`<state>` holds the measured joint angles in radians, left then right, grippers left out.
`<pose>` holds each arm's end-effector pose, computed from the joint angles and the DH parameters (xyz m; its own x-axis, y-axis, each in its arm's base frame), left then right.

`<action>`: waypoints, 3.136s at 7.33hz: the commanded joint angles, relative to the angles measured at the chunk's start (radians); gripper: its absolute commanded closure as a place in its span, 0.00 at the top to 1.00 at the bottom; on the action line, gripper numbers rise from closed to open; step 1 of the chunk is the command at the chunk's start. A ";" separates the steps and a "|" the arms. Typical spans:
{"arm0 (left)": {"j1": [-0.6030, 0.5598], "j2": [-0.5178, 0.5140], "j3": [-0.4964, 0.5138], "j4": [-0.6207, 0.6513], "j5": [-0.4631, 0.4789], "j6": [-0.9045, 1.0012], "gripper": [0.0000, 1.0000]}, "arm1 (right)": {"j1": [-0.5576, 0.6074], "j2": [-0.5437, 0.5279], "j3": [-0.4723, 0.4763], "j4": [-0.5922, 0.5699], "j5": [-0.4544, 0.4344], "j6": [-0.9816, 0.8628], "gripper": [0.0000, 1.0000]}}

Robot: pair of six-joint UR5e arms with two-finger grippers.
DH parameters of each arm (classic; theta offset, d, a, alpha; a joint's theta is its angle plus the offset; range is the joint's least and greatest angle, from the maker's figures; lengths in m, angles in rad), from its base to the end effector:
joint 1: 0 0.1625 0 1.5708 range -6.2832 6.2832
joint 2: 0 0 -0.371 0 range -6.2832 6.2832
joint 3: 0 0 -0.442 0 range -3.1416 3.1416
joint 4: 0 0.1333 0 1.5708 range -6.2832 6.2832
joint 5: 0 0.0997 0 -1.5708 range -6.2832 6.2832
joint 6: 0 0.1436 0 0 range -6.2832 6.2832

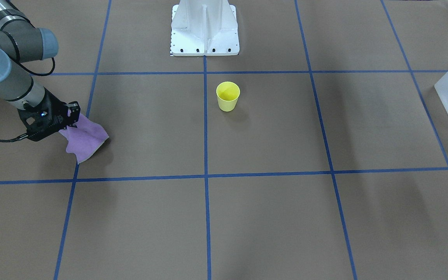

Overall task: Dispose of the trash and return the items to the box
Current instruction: 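Carry the bowl to the white bin while the right gripper lifts the cloth, then reach the left gripper to the yellow cup and grasp it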

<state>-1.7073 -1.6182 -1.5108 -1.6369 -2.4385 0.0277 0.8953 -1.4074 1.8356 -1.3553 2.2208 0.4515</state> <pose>-0.1003 -0.5556 0.6260 0.6496 -0.0201 -0.7600 0.1179 0.9902 0.0746 -0.3457 -0.5057 0.3766 0.5729 -0.4306 0.6974 0.2781 0.9025 0.3288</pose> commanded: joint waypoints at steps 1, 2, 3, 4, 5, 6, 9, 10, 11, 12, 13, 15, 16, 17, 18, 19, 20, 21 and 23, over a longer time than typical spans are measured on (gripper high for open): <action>-0.075 0.010 0.121 -0.003 0.061 0.196 0.00 | 0.110 0.010 0.205 -0.304 0.003 0.000 0.00; -0.074 0.067 0.138 -0.018 0.061 0.198 0.00 | 0.146 0.016 0.240 -0.367 0.005 -0.001 0.00; -0.074 0.096 0.168 -0.062 0.062 0.198 0.00 | 0.166 0.013 0.237 -0.369 0.003 -0.002 0.00; -0.072 0.163 0.172 -0.142 0.084 0.190 0.00 | 0.189 0.010 0.237 -0.372 0.003 -0.004 0.00; -0.072 0.193 0.176 -0.174 0.114 0.192 0.00 | 0.215 0.004 0.235 -0.374 0.005 -0.007 0.00; -0.072 0.213 0.181 -0.178 0.118 0.189 0.00 | 0.234 -0.002 0.234 -0.375 0.005 -0.007 0.00; -0.074 0.213 0.184 -0.389 0.110 0.190 0.99 | 0.332 -0.047 0.237 -0.372 0.020 -0.014 0.00; -0.078 0.199 0.120 -0.377 0.102 0.181 0.99 | 0.374 -0.060 0.234 -0.374 0.020 -0.017 0.00; -0.078 0.178 0.010 -0.297 0.079 0.094 0.99 | 0.417 -0.080 0.232 -0.374 0.020 -0.036 0.00; -0.078 0.140 -0.126 -0.162 0.023 -0.061 0.99 | 0.457 -0.109 0.229 -0.374 0.020 -0.113 0.00; -0.034 0.121 -0.251 -0.102 0.013 -0.227 0.99 | 0.493 -0.129 0.225 -0.374 0.020 -0.152 0.00; 0.216 0.030 -0.394 -0.093 -0.040 -0.720 0.99 | 0.549 -0.166 0.208 -0.374 0.020 -0.221 0.00; 0.318 -0.011 -0.437 -0.095 -0.034 -0.868 0.99 | 0.577 -0.169 0.189 -0.374 0.020 -0.240 0.00; 0.407 -0.053 -0.462 -0.093 -0.007 -0.979 0.99 | 0.603 -0.179 0.167 -0.371 0.022 -0.266 0.00; 0.519 -0.122 -0.468 -0.093 0.057 -1.102 0.99 | 0.632 -0.191 0.137 -0.370 0.023 -0.340 0.00; 0.641 -0.197 -0.468 -0.093 0.126 -1.240 0.99 | 0.668 -0.191 0.098 -0.374 0.066 -0.362 0.00; 0.761 -0.259 -0.473 -0.093 0.200 -1.343 0.99 | 0.718 -0.189 0.052 -0.366 0.091 -0.373 0.00; 0.888 -0.319 -0.470 -0.092 0.273 -1.403 0.99 | 0.732 -0.189 0.025 -0.370 0.091 -0.411 0.00; 1.099 -0.388 -0.454 -0.092 0.411 -1.488 0.99 | 0.754 -0.200 0.010 -0.374 0.089 -0.413 0.00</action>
<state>-0.7428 -1.9549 -1.9768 -1.7290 -2.1157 -1.4042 1.6341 -1.6002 1.8569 -1.7260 2.3104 0.0448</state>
